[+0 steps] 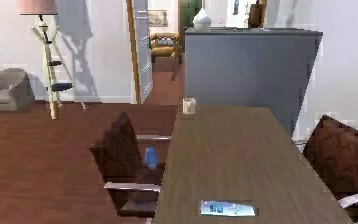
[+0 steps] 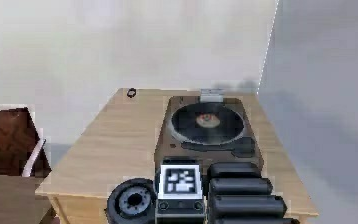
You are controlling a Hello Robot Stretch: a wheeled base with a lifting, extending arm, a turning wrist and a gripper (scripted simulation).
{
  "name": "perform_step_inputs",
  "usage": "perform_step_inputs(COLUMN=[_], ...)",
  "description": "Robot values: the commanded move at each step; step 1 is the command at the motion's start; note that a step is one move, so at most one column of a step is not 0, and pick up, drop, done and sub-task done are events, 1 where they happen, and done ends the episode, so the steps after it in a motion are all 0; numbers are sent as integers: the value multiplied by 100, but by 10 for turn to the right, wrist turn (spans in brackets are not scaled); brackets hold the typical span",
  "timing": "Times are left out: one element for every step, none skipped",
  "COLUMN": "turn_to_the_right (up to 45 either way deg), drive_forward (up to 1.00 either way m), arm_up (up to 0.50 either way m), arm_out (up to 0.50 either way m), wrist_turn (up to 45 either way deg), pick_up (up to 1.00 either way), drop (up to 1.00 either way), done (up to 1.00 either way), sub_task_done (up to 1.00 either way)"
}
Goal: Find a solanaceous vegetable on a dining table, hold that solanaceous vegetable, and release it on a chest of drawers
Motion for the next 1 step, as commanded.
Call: perform_step_inputs(turn_to_the_right=[-450], drive_forward=[0], arm_up=[0], arm_out=[0], wrist_turn=[0], pick_up=[0], drop=[0], done=[0], sub_task_done=[0])
